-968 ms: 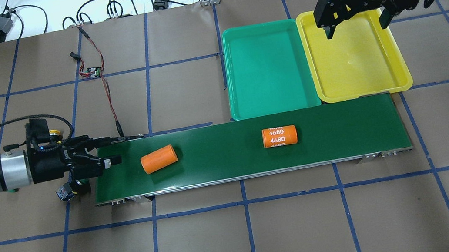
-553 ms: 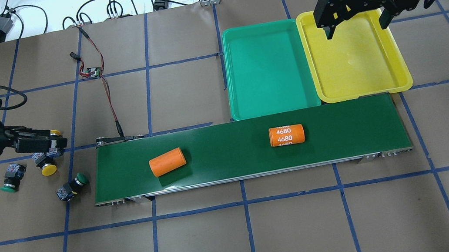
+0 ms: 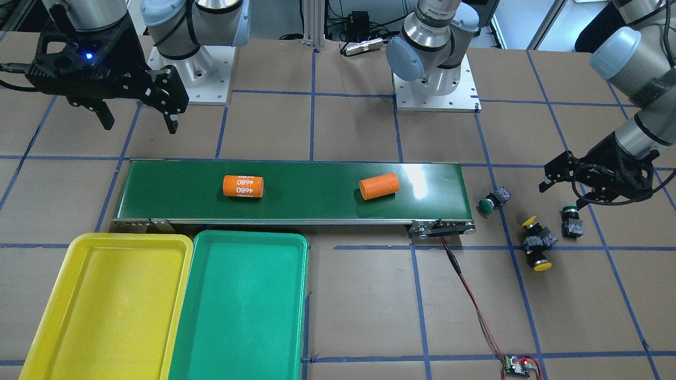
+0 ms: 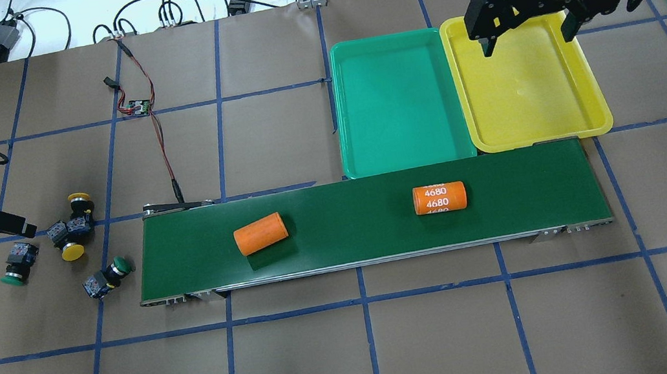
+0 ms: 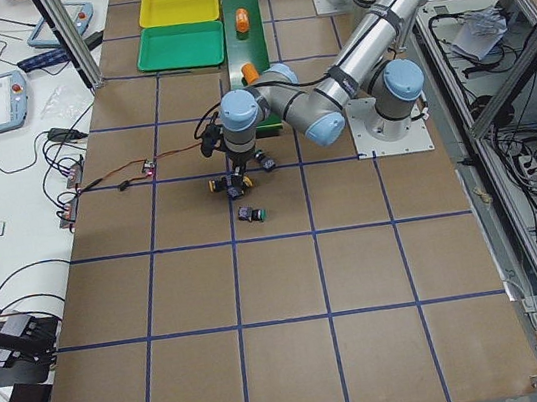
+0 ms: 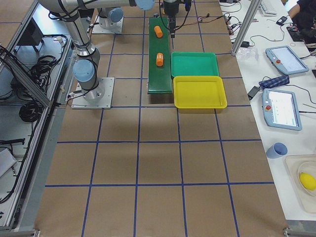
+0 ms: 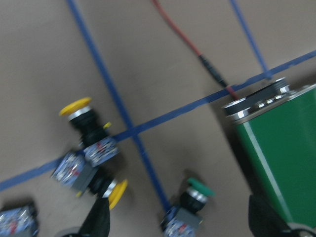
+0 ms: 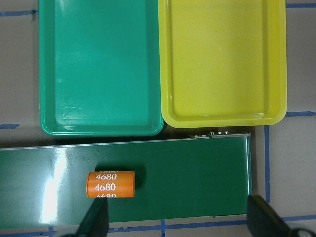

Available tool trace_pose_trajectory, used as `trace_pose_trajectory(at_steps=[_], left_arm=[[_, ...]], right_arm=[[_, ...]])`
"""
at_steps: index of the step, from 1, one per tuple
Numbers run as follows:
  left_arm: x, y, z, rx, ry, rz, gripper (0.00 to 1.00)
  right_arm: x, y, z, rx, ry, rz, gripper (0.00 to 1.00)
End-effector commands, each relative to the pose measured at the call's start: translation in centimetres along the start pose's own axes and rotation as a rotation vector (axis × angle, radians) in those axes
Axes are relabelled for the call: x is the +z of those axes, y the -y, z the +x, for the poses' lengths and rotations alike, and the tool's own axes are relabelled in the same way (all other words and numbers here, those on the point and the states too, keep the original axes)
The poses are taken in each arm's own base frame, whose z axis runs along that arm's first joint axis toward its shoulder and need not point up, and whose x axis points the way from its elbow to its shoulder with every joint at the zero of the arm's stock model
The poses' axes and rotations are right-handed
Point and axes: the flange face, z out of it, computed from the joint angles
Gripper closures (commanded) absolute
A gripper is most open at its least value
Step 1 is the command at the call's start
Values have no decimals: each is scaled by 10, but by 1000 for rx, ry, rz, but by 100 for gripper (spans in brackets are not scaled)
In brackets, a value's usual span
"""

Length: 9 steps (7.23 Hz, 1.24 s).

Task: Sort buttons by color to trays
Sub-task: 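Grasp a green-capped button switch with the left gripper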

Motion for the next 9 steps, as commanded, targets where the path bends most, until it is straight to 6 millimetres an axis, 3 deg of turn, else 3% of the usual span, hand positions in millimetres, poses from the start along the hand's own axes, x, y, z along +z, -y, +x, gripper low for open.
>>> trace_pose_trajectory(at_steps=[1,2,4,5,6,8,9], left_arm=[[37,3,-40,-26,107,-45,0],[49,6,-54,-31,179,-40,0],[77,-7,-71,-48,137,-74,0],[88,-13,-71,-25,104,-99,5],[88,-14,-68,-25,53,-126,5],[69,-6,-68,-18,18,-151,5],[73,-6,-71,-19,5,-154,6]], right_arm=[[1,1,0,0,-2,2,0],[1,1,0,0,-2,0,0],[1,1,0,0,-4,2,0],[1,1,0,-1,-4,2,0],[1,1,0,0,-4,2,0],[1,1,0,0,-4,0,0],[2,1,0,0,-4,-1,0]])
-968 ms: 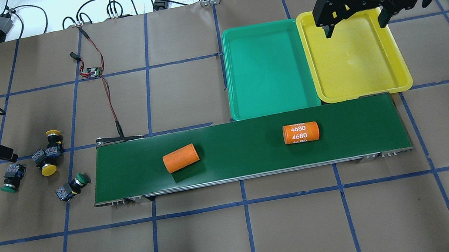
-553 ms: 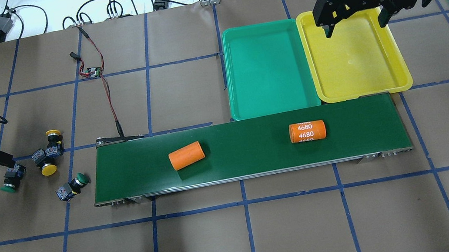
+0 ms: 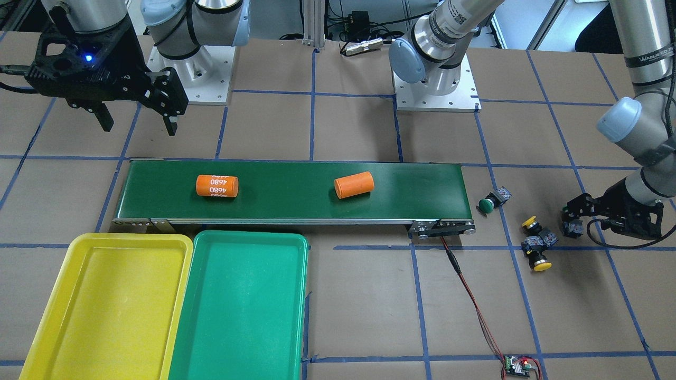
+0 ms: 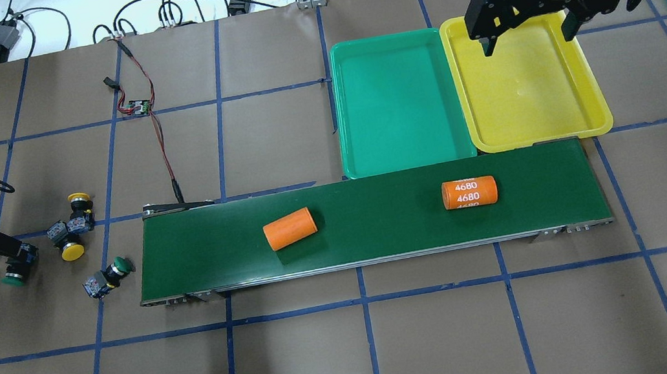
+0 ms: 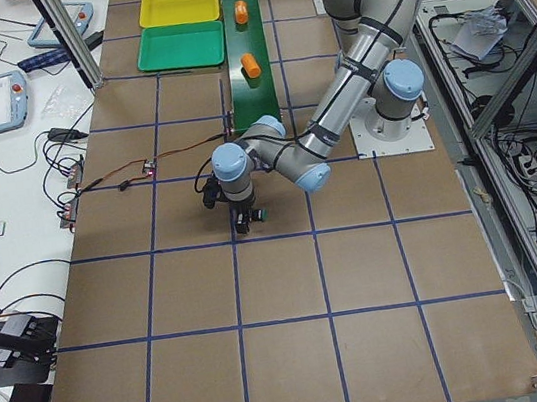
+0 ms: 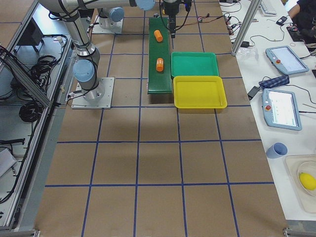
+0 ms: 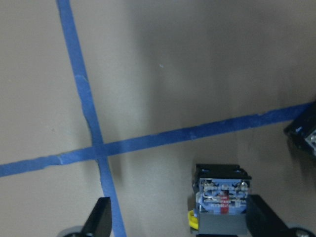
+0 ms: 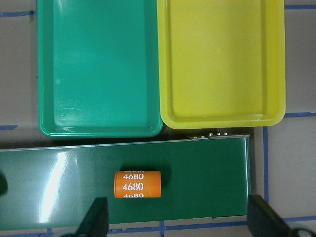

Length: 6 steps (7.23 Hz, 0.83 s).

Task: Sort buttons by color to trays
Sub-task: 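Grasp a green-capped button switch with the left gripper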

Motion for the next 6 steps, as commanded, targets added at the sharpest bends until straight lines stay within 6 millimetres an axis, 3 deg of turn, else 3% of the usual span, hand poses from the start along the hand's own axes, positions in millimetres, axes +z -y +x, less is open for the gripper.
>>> trace_pose_trajectory(at_steps=[1,2,3,4,5,6], left_arm=[[7,1,0,4,-34,-17,7],[12,1,-1,8,-37,-20,15],[19,3,3,34,-46,-31,45],[23,6,-3,44,-46,-29,66],[27,6,-3,47,-51,-32,97],[21,10,-3,89,-37,-28,100]], right_arm=[[1,0,0,0,1,-1,0],[1,0,0,0,0,0,0],[-1,0,0,4,2,3,0],[-3,-1,-1,14,14,6,0],[-5,-1,-1,15,15,15,0],[-8,0,-1,19,17,34,0]])
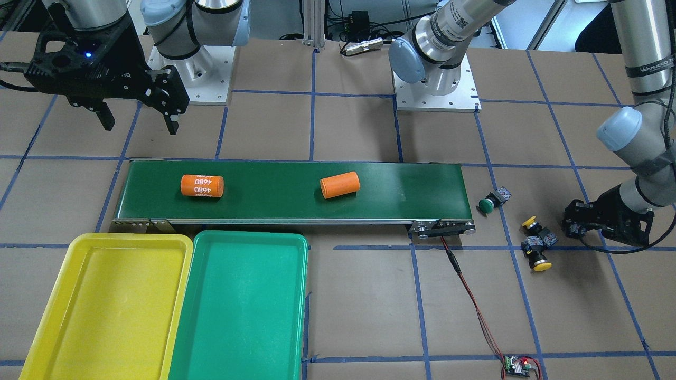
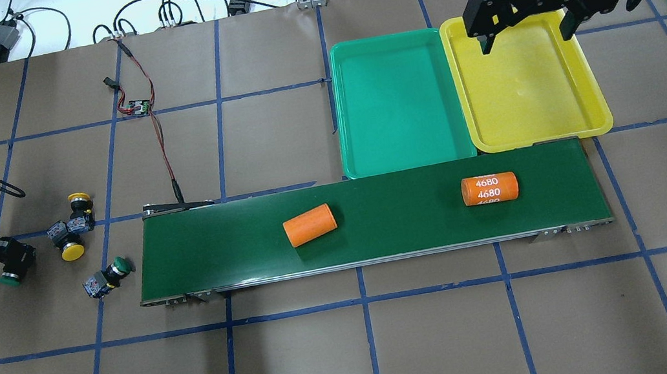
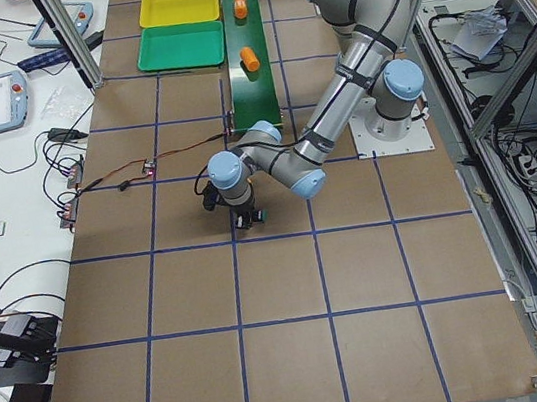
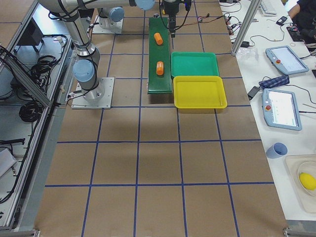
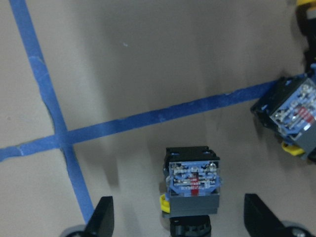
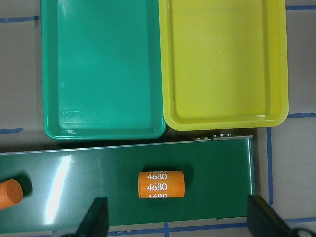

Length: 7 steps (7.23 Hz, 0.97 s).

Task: Sort buttons by color to trays
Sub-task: 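Grasp a green-capped button switch with the left gripper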

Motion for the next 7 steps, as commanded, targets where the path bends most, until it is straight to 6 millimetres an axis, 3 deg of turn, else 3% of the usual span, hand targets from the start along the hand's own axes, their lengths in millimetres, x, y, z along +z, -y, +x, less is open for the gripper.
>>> trace_pose_trajectory(at_steps=[1,2,4,5,6,7], left_arm=[[-29,9,-5,41,28,16,100],[-60,19,10,75,-4,-10,100],[-105,60,92,295,-16,-47,100],[-117,76,140,379,-29,-57,100],[-127,95,208,577,-33,-27,100],[-132,103,278,753,-34,-15,100]], right_arm=[[-4,0,-2,6,6,19,0],[-4,-1,-7,1,30,17,0],[-1,2,-15,-1,104,10,0],[-2,2,-13,-3,99,9,0],[-1,2,-13,-15,96,6,0],[-3,1,-10,-15,90,7,0]])
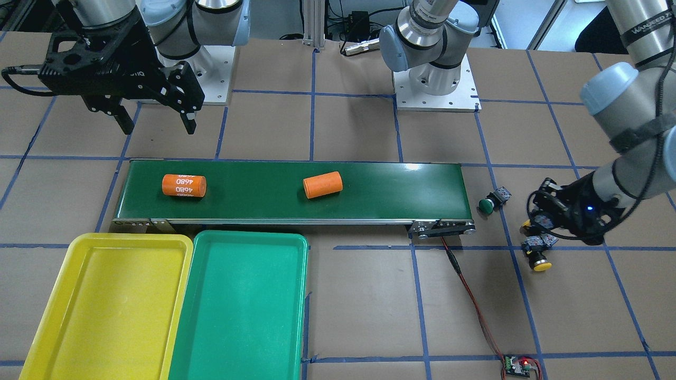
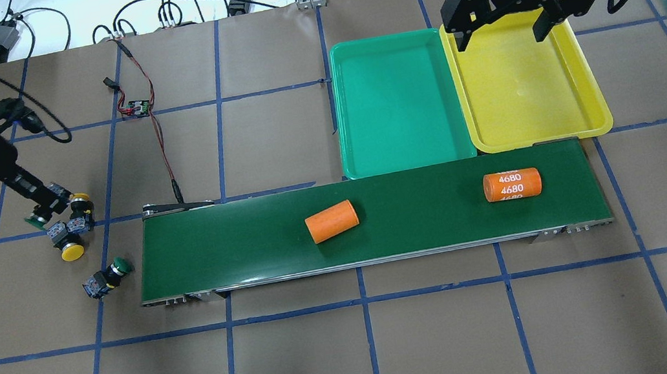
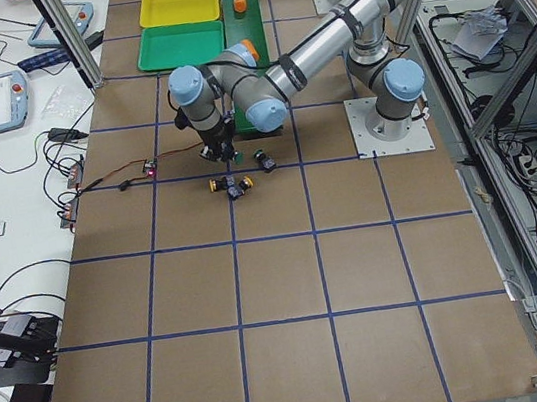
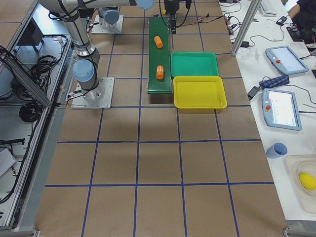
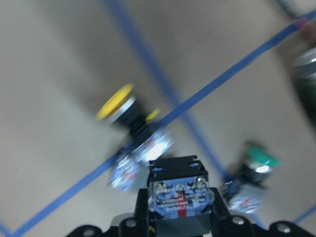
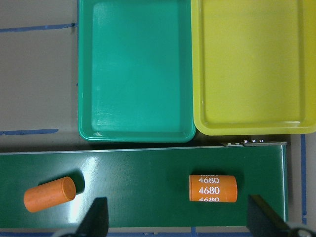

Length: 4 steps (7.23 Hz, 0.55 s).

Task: Sort buttons by color to trays
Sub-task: 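Grasp a green-capped button switch with the left gripper, then place the green-capped button on the belt and open the left gripper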

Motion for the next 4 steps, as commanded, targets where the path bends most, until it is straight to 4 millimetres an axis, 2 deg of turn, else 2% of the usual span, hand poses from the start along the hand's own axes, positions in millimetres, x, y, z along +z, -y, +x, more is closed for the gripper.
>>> trace_pose_trajectory(at_steps=[1,2,3,4], left_arm=[[10,85,128,334,-11,-15,100],[27,94,181,415,-23,-59,100],[34,82,205,504,-28,-61,100],[32,72,224,573,-1,-47,100]], right_arm=[[-2,-5,5,-16,-46,-18,0],[-2,-10,6,-13,-55,-43,0],[-1,-13,4,-13,-48,-53,0],[-1,-13,3,-16,-45,-55,0]])
